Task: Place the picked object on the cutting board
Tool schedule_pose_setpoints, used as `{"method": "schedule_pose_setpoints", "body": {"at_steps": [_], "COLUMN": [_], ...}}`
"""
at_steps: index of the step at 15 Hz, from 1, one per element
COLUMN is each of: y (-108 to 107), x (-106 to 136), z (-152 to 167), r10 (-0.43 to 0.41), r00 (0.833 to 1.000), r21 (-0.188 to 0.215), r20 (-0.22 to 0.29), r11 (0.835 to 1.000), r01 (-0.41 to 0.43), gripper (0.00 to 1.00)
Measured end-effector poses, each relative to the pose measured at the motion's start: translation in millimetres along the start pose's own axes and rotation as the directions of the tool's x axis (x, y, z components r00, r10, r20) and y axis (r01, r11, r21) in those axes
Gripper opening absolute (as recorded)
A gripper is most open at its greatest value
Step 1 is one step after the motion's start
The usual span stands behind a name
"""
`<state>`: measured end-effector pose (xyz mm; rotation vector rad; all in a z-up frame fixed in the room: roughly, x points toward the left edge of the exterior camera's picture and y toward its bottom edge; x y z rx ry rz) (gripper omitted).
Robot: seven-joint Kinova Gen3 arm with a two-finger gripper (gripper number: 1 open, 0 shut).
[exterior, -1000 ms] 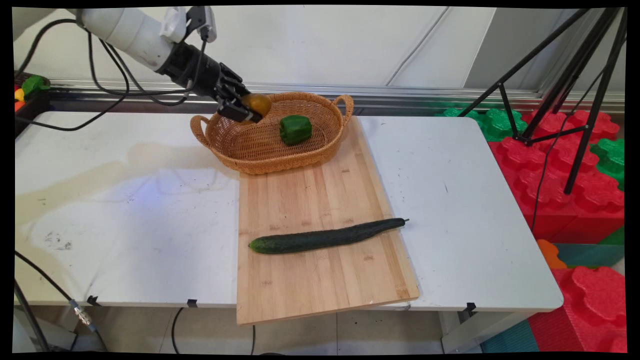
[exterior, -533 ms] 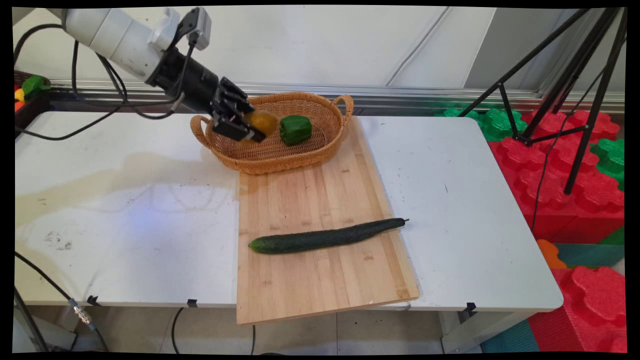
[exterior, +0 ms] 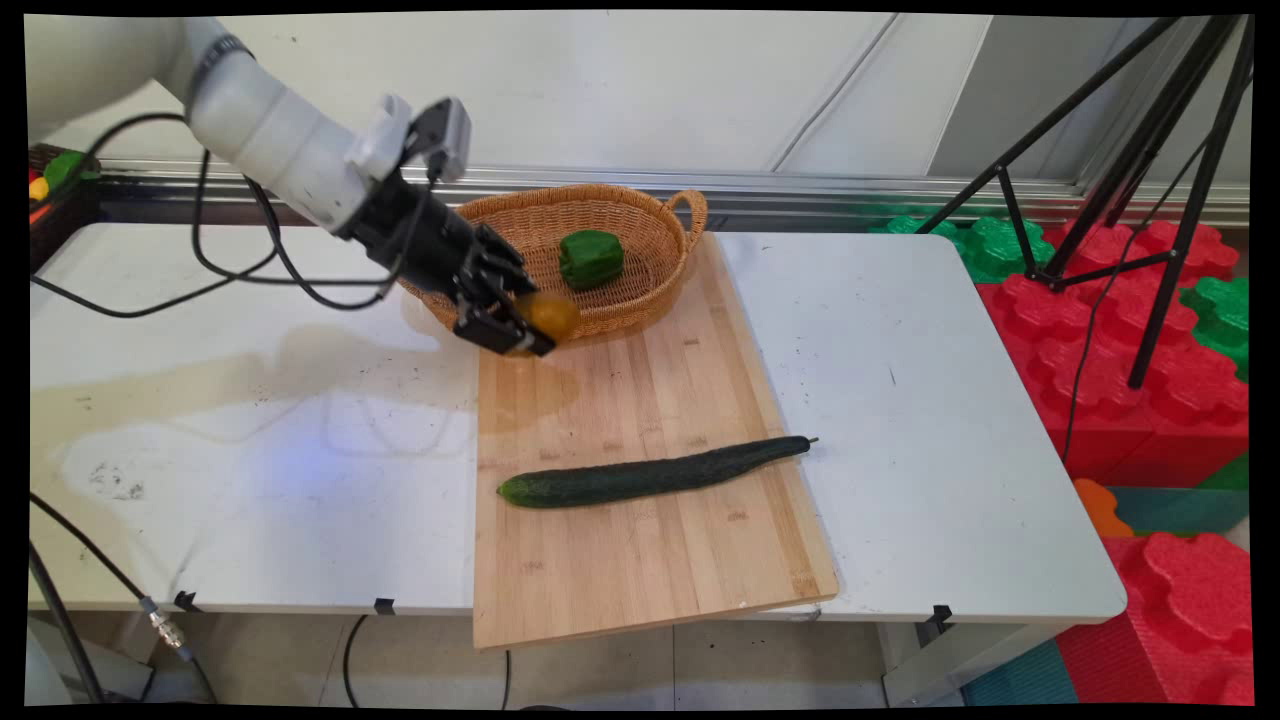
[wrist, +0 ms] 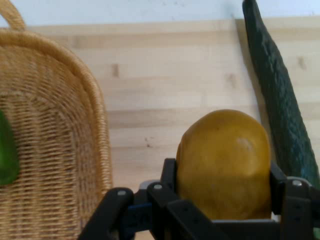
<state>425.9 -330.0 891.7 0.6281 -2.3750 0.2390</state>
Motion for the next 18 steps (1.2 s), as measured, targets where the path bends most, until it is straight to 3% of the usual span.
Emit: {"method": "schedule_pose_setpoints", "body": {"at_steps": [9, 15, 16, 18], "y": [16, 18, 18, 19], "x": [-7, -10, -10, -9], "z": [70, 94, 96, 99], "r10": [-0.007, -0.014, -0.014, -0.013], "r00": [0.995, 0.991, 0.991, 0.991], "r21": [-0.014, -0.008, -0.009, -0.01], "r20": [0.103, 0.134, 0.135, 0.135], "r11": [1.0, 1.0, 1.0, 1.0], "r01": [0.008, 0.015, 0.015, 0.014], "gripper": [0.0, 0.0, 1.0, 1.0]}}
